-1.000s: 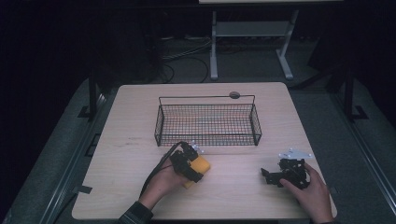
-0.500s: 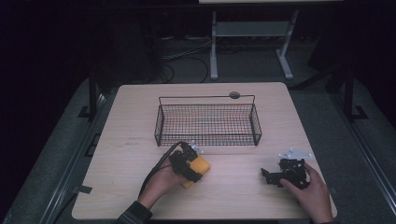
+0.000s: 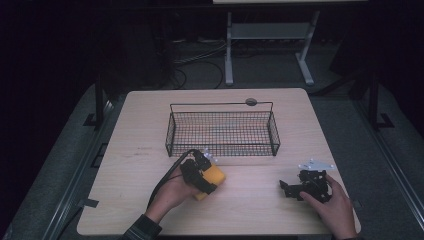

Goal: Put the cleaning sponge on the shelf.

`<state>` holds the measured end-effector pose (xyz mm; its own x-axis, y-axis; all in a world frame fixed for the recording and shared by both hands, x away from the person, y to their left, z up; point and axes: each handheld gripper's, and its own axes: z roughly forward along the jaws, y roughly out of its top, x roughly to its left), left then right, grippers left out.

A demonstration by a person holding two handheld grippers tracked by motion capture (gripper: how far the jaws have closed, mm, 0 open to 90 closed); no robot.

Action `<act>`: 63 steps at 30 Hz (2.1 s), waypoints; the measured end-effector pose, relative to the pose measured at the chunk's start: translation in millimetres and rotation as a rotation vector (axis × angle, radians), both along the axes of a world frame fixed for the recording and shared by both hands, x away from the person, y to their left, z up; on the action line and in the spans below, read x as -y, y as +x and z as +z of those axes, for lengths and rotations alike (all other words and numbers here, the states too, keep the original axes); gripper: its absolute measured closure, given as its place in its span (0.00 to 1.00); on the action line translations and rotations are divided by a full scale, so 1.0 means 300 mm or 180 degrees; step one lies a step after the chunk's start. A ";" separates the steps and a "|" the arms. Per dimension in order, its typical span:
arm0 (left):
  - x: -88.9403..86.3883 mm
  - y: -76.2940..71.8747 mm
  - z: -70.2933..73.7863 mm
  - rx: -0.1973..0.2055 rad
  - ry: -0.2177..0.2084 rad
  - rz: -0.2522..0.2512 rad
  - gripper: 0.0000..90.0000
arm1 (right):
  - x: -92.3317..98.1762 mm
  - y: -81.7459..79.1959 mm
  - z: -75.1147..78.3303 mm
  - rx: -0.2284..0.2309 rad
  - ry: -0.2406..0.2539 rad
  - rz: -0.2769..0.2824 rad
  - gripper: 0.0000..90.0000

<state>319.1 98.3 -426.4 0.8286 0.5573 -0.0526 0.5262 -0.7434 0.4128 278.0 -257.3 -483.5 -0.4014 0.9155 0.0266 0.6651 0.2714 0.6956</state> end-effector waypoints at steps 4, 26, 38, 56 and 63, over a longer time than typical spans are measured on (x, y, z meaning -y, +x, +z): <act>-0.001 0.006 0.024 0.0023 -0.0025 -0.0013 0.24 | 0.000 0.000 0.000 0.0002 -0.0001 0.0002 0.00; -0.014 0.042 0.120 0.0074 -0.0128 -0.0019 0.24 | 0.000 -0.001 0.000 -0.0004 0.0006 0.0000 0.00; -0.013 0.087 0.188 0.0122 -0.0146 -0.0010 0.24 | -0.001 -0.001 0.001 -0.0002 0.0011 -0.0008 0.00; -0.042 0.198 0.279 0.0270 -0.0100 0.0165 0.25 | 0.000 0.000 0.000 -0.0002 0.0003 -0.0003 0.00; -0.060 0.246 0.303 0.0327 -0.0080 0.0257 0.25 | 0.000 0.000 0.000 0.0000 0.0001 0.0001 0.00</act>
<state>392.8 116.2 -335.5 0.7829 0.6219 0.0154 0.5378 -0.6891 0.4857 278.0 -257.3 -483.4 -0.4016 0.9154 0.0268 0.6650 0.2714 0.6958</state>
